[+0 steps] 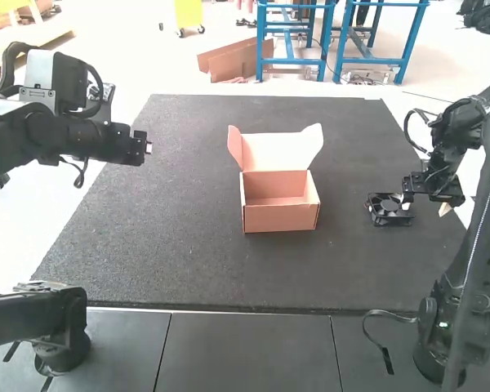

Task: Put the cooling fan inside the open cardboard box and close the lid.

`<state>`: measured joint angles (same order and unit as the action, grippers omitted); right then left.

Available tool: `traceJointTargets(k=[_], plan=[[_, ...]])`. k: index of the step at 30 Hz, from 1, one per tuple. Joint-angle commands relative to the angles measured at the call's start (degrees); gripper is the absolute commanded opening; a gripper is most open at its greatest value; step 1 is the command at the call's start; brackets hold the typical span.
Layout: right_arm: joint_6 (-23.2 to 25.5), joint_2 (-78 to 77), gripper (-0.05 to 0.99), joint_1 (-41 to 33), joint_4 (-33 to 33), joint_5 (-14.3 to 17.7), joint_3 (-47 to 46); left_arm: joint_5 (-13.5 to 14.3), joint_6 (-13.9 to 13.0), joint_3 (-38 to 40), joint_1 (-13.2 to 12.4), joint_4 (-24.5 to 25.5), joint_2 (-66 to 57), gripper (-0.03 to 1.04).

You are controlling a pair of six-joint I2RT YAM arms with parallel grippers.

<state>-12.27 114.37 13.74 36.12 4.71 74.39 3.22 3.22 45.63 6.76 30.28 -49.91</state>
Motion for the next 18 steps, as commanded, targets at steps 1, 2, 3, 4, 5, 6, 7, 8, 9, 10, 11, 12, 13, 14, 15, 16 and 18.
traceJointTargets(k=[1, 2, 3, 4, 5, 6, 7, 8, 9, 10, 11, 12, 13, 14, 15, 16, 18], plan=[[1.2, 1.1, 0.68, 0.1, 0.1, -1.0, 0.2, 0.6, -0.2, 1.7, -0.3, 0.0, 1.0, 0.97], [1.2, 1.2, 0.62, 0.1, 0.1, -1.6, 0.2, 0.6, -0.2, 1.7, -0.3, 0.0, 1.0, 0.97], [1.2, 1.3, 0.58, 0.1, 0.1, -2.2, 0.2, 0.6, -0.2, 1.7, -0.3, 0.0, 1.0, 0.97], [1.2, 1.5, 0.54, 0.1, 0.1, -2.6, 0.1, 0.6, -0.2, 1.7, -0.3, 0.0, 1.0, 0.97], [1.2, 1.6, 0.51, 0.1, 0.1, -3.0, 0.0, 0.7, -0.2, 1.7, -0.3, 0.0, 1.0, 0.97], [1.3, 1.7, 0.47, 0.1, 0.1, -3.1, 0.0, 0.8, -0.2, 1.7, -0.3, 0.1, 1.0, 0.97], [1.6, 1.8, 0.43, 0.0, 0.1, -3.5, 0.0, 0.9, -0.2, 1.7, -0.3, 0.2, 1.0, 0.97], [1.7, 1.8, 0.4, -0.2, 0.1, -3.9, -0.2, 0.9, -0.2, 1.7, -0.3, 0.3, 1.0, 0.97], [1.8, 1.9, 0.36, -0.4, 0.1, -4.0, -0.3, 0.9, -0.2, 1.7, -0.3, 0.4, 1.1, 0.97], [2.0, 1.9, 0.32, -0.6, 0.1, -4.4, -0.4, 0.9, -0.2, 1.7, -0.3, 0.5, 1.1, 0.97], [2.3, 2.0, 0.25, -0.8, -0.1, -5.2, -0.6, 1.0, -0.2, 1.7, -0.3, 0.5, 1.2, 0.97], [2.3, 2.1, 0.2, -1.0, -0.3, -5.5, -0.7, 0.9, -0.2, 1.7, -0.3, 0.7, 1.2, 0.97], [2.5, 2.1, 0.16, -1.1, -0.4, -5.7, -1.0, 0.9, -0.2, 1.7, -0.3, 0.7, 1.3, 0.97], [3.1, 2.1, 0.1, -1.2, -1.1, -6.4, -1.4, 0.9, -0.2, 1.7, -0.3, 0.7, 1.3, 0.97], [3.8, 2.1, 0.02, -1.3, -1.9, -7.1, -1.6, 1.0, -0.2, 1.7, -0.3, 0.7, 1.4, 0.97], [5.2, 2.1, -0.02, -1.2, -2.5, -7.7, -1.7, 0.9, -0.2, 1.7, -0.3, 0.7, 1.4, 0.97], [6.5, 1.9, -0.02, -1.0, -3.5, -7.9, -1.7, 1.0, -0.3, 1.7, -0.3, 0.7, 1.4, 0.97]])
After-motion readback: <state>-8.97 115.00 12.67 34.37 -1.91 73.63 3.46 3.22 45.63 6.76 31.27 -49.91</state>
